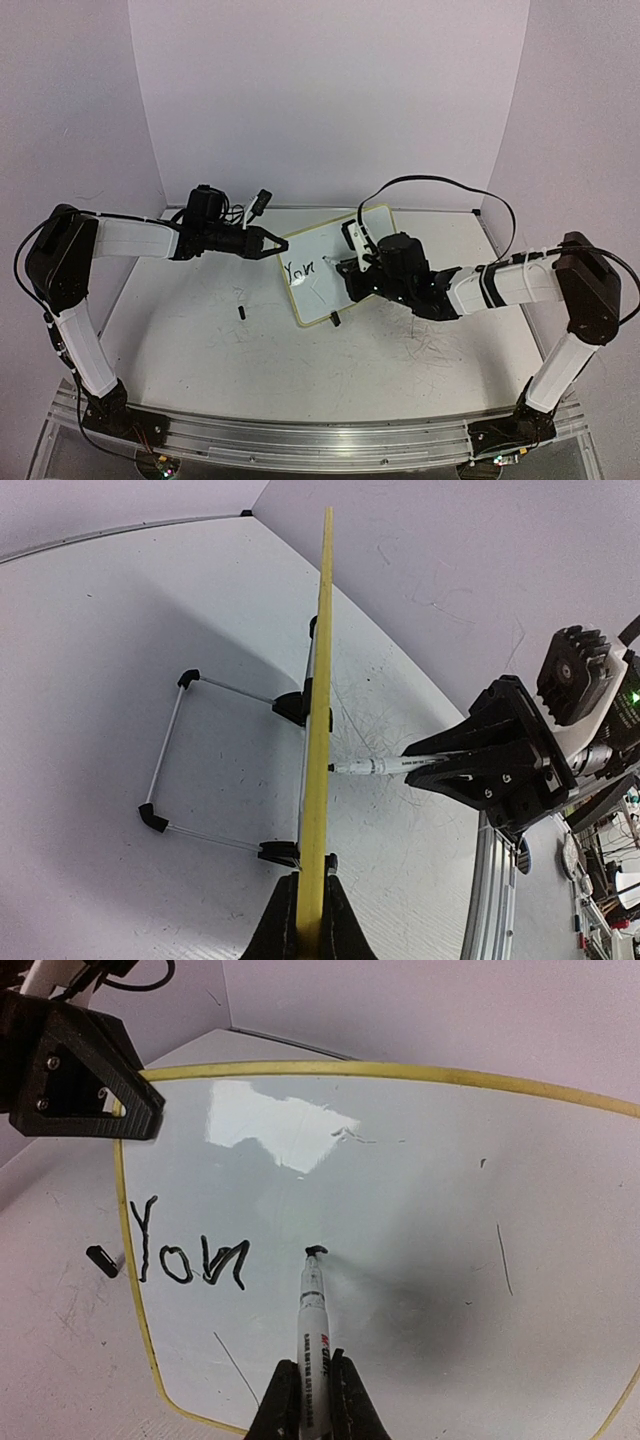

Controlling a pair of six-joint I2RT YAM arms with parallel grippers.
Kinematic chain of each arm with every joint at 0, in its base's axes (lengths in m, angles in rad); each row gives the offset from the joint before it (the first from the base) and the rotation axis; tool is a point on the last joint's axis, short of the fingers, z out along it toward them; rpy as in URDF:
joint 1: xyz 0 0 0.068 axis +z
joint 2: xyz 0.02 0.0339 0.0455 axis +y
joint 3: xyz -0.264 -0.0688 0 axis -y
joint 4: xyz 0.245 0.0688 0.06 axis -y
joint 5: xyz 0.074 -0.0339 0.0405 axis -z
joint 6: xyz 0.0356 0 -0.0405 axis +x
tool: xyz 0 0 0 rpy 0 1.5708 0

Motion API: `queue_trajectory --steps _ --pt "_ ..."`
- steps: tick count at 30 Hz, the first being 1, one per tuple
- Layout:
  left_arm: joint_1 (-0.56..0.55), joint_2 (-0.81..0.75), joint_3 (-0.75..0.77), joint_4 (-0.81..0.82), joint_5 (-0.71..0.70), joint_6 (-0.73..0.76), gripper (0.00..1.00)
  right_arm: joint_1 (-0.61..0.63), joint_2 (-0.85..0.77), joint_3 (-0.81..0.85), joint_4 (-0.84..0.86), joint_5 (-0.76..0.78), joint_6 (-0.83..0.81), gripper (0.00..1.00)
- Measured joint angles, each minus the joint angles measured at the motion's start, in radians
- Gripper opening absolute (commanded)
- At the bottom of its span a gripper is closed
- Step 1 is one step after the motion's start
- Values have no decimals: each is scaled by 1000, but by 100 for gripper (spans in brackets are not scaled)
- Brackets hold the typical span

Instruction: Write a sentence on the whiteboard

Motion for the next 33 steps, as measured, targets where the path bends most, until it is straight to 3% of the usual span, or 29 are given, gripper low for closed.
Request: queue_trajectory --steps 33 --pt "0 0 0 0 -1 0 0 14 3 -14 -45 15 12 0"
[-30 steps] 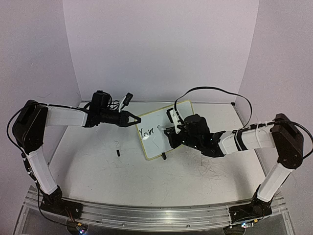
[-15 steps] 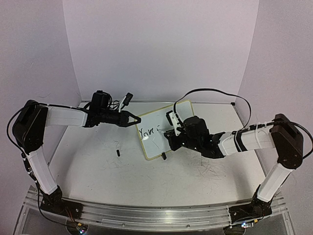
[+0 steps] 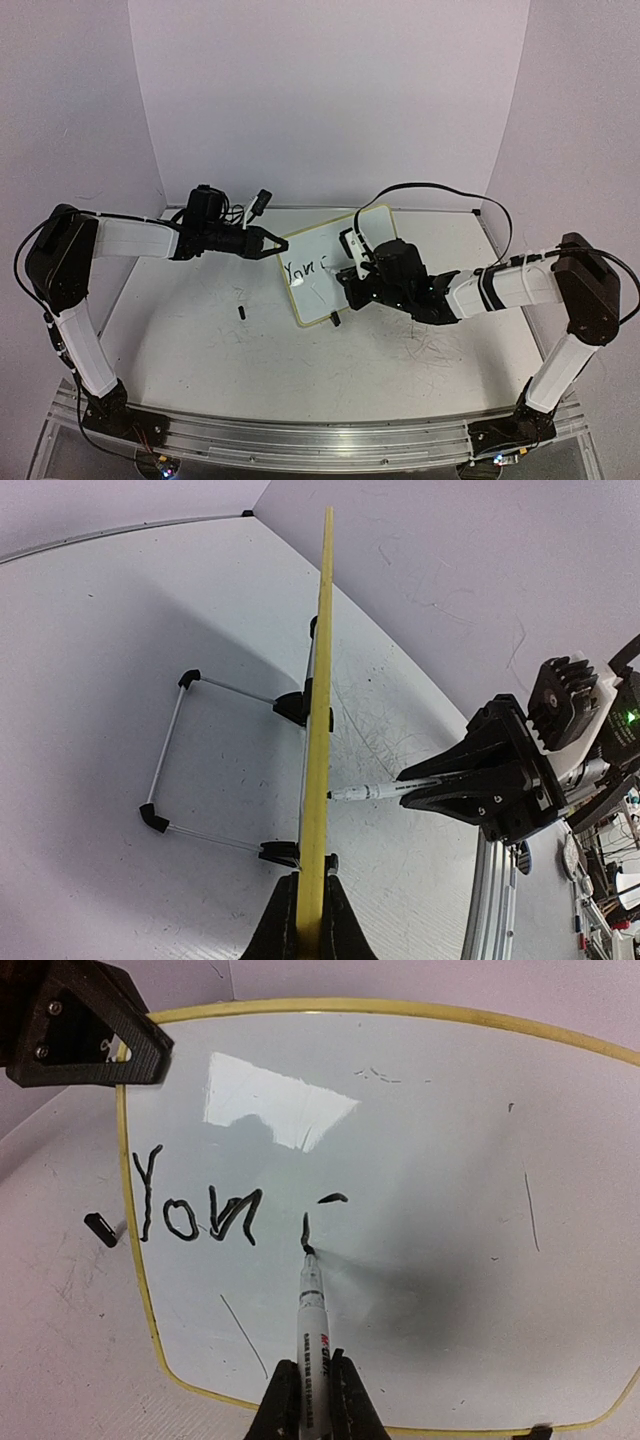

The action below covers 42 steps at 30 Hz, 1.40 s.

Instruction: Write a sentence on the whiteboard

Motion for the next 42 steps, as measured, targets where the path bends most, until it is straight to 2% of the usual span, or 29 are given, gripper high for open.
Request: queue_trajectory --steps 13,20,28,42 --pt "0 -1 0 -1 0 0 0 -12 -39 -49 12 37 13 0" --pt "0 -2 0 -4 0 1 0 -58 -47 -56 46 6 22 0" --pt "0 -5 0 -8 0 6 0 -57 -47 -56 80 -51 17 0" --pt "0 -5 0 -8 1 6 0 -57 -43 -53 87 -56 17 0"
